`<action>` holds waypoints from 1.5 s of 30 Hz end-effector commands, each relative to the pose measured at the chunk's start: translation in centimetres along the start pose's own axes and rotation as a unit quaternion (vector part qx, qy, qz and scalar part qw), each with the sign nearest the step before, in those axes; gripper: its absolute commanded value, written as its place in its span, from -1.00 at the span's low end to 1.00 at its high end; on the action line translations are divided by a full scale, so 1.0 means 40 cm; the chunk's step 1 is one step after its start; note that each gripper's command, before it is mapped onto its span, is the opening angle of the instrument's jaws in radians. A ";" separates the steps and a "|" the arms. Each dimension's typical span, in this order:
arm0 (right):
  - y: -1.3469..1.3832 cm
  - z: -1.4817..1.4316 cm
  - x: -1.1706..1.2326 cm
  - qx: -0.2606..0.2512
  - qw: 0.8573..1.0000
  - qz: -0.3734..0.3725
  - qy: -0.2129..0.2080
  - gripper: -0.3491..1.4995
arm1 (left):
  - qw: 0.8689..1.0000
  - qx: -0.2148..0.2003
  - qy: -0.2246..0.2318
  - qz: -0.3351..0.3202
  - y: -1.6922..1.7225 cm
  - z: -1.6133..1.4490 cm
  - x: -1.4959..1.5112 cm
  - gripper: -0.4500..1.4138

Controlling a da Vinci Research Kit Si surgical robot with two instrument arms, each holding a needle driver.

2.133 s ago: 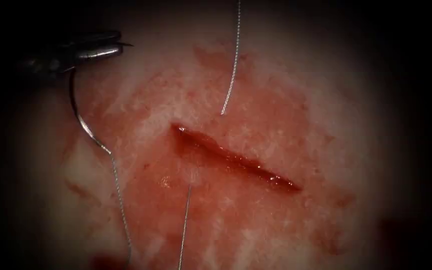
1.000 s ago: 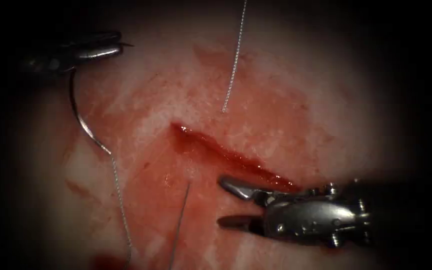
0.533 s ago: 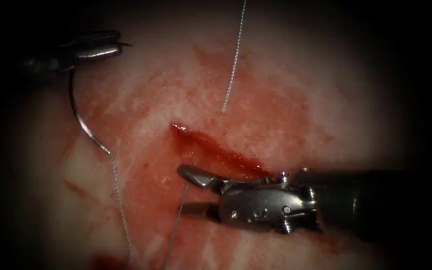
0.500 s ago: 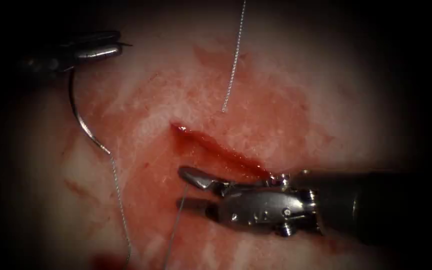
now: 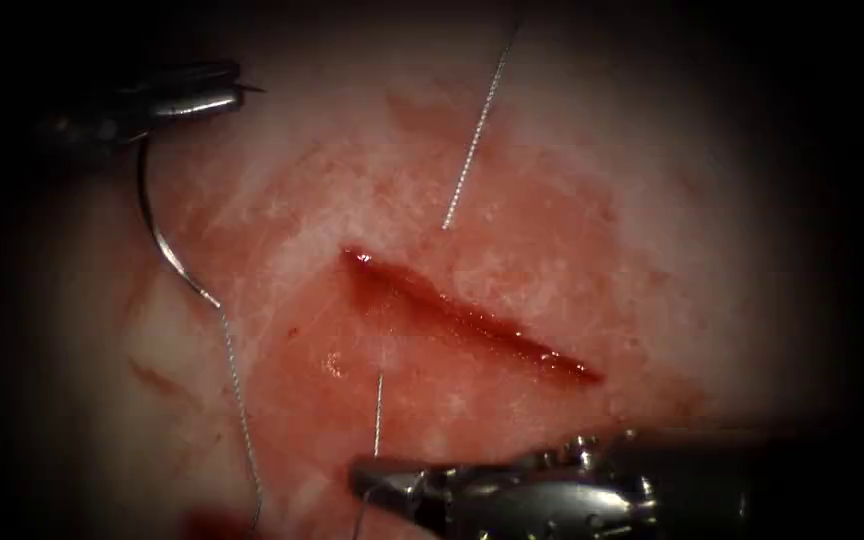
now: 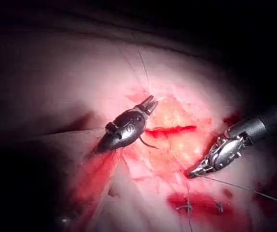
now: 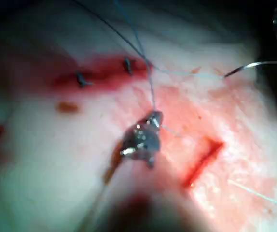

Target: Wound Closure

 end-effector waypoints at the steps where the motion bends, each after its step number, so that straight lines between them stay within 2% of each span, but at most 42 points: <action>1: -0.0058 0.0011 0.0054 0.012 1.000 -0.002 0.007 -1.00 | 1.000 -0.001 0.000 -0.001 0.0012 0.0014 -0.0015 -0.89; 2: -0.0099 0.0009 0.0106 0.023 1.000 -0.005 0.014 -1.00 | 1.000 -0.001 0.000 -0.001 0.0012 0.0014 -0.0015 -0.89; 4: -0.0129 0.0007 0.0151 0.030 0.999 -0.008 0.018 -1.00 | 1.000 -0.001 0.000 -0.001 0.0012 0.0013 -0.0015 -0.89; 11: -0.0152 0.0003 0.0181 0.045 0.999 -0.007 0.022 -1.00 | 1.000 -0.001 0.000 -0.001 0.0012 0.0013 -0.0015 -0.89; 15: -0.0198 -0.0021 0.0243 0.087 0.996 -0.012 0.034 -1.00 | 1.000 -0.001 0.000 -0.001 0.0011 0.0011 -0.0016 -0.89; 17: -0.0204 -0.0030 0.0264 0.091 0.995 -0.013 0.031 -1.00 | 1.000 -0.001 0.000 -0.001 0.0012 0.0011 -0.0016 -0.89; 18: -0.0198 -0.0034 0.0267 0.085 0.996 -0.012 0.025 -0.47 | 1.000 -0.001 0.000 -0.001 0.0012 0.0011 -0.0016 -0.89; 19: -0.0180 -0.0048 0.0263 0.066 0.998 -0.009 0.015 0.38 | 1.000 -0.002 0.000 -0.001 0.0012 0.0011 -0.0016 -0.89; 20: -0.0152 -0.0075 0.0248 0.047 0.999 -0.005 0.008 0.64 | 1.000 -0.002 0.000 -0.001 0.0011 0.0011 -0.0016 -0.89; 24: -0.0062 -0.0167 0.0167 0.011 1.000 0.008 -0.016 0.71 | 1.000 -0.002 0.000 -0.001 0.0011 0.0011 -0.0016 -0.89; 27: -0.0026 -0.0192 0.0108 -0.005 1.000 0.013 -0.026 0.71 | 1.000 -0.002 0.000 -0.001 0.0012 0.0011 -0.0016 -0.89; 30: 0.0022 -0.0192 0.0045 -0.026 0.999 0.019 -0.037 0.67 | 1.000 -0.001 0.000 -0.001 0.0012 0.0011 -0.0016 -0.89; 32: 0.0045 -0.0190 0.0024 -0.037 0.998 0.022 -0.039 0.65 | 1.000 -0.001 0.000 -0.001 0.0012 0.0011 -0.0016 -0.89; 34: 0.0098 -0.0183 -0.0020 -0.049 0.997 0.028 -0.048 0.65 | 1.000 -0.001 0.000 -0.001 0.0012 0.0011 -0.0016 -0.89; 38: 0.0135 -0.0169 -0.0049 -0.056 0.996 0.032 -0.056 0.64 | 1.000 -0.001 0.000 -0.001 0.0012 0.0011 -0.0016 -0.89; 41: 0.0193 -0.0152 -0.0081 -0.072 0.987 0.131 -0.065 0.60 | 1.000 -0.001 0.000 -0.001 0.0012 0.0011 -0.0016 -0.89; 42: 0.0232 -0.0142 -0.0097 -0.094 0.972 0.205 -0.060 0.56 | 1.000 -0.001 0.000 -0.001 0.0012 0.0011 -0.0016 -0.89; 44: 0.0266 -0.0132 -0.0113 -0.112 0.957 0.262 -0.048 0.53 | 1.000 -0.001 0.000 -0.001 0.0013 0.0011 -0.0016 -0.89; 45: 0.0307 -0.0118 -0.0133 -0.122 0.935 0.331 -0.039 0.47 | 1.000 -0.001 0.000 -0.001 0.0013 0.0011 -0.0016 -0.89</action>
